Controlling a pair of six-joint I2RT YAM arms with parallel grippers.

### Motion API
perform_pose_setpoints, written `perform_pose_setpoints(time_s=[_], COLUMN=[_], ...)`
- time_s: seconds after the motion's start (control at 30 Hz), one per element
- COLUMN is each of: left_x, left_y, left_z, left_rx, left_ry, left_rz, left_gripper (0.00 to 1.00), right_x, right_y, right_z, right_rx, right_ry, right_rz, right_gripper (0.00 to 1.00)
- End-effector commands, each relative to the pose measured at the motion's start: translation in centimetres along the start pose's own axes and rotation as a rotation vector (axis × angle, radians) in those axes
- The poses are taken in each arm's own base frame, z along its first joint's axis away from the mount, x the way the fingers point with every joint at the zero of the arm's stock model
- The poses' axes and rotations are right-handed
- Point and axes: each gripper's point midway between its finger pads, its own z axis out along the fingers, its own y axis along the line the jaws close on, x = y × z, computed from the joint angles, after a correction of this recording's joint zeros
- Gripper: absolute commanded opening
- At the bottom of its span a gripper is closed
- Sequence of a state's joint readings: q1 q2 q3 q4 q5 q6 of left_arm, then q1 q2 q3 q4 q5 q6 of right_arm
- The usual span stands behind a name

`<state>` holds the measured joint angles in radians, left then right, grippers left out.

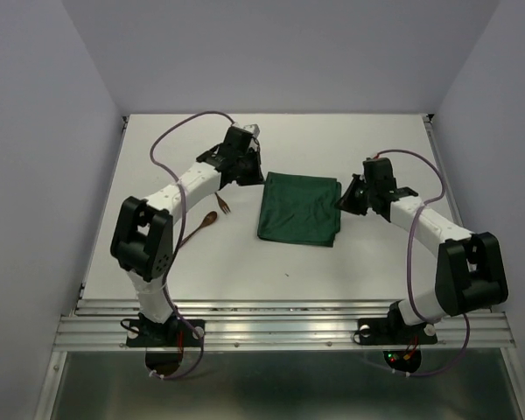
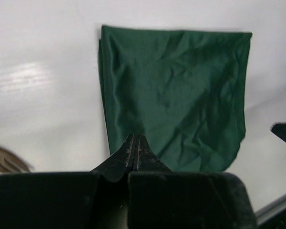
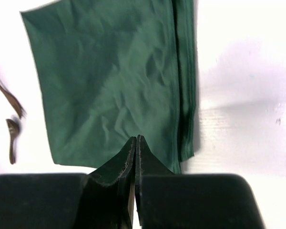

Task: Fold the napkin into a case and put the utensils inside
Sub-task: Smooth out the lower triangle-folded napkin at the center of the board.

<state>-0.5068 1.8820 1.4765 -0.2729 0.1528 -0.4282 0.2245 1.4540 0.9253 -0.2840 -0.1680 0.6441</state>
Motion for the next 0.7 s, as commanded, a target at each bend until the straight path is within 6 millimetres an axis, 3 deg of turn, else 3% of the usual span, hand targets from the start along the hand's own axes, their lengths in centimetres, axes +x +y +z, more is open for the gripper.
perform_pose_setpoints(time_s=[0.0, 0.03, 0.13, 0.37, 0.57, 0.67], left_x=[3.8, 6.1, 9.8, 14.9, 16.6, 14.4], left_y=[0.1, 0.9, 1.8, 1.7, 3.2, 3.0], left_z=[-3.8, -3.6, -3.4, -2.4, -1.1, -2.6], left_rx=[0.022, 0.023, 0.038, 0.09, 0.03, 0.004], left_ry=[0.066, 0.119, 0.194, 0.291, 0.326, 0.262], left_rz=[0.011, 0.007, -0.008, -0.038, -0.041, -0.015], left_gripper=[0.0, 0.0, 0.0, 0.0, 0.0, 0.0], right_x=[2.8, 3.6, 4.9, 6.6, 7.2, 6.5], right_y=[-0.5, -0.7, -1.7, -2.6, -2.9, -2.5], right_z=[-0.2, 0.1, 0.9, 2.3, 2.6, 2.1], right_rx=[0.004, 0.009, 0.027, 0.054, 0.064, 0.063], right_ry=[0.071, 0.088, 0.121, 0.168, 0.185, 0.161], right_rz=[0.025, 0.028, 0.04, 0.03, 0.022, 0.013], right_gripper=[0.03, 0.03, 0.03, 0.03, 0.03, 0.03])
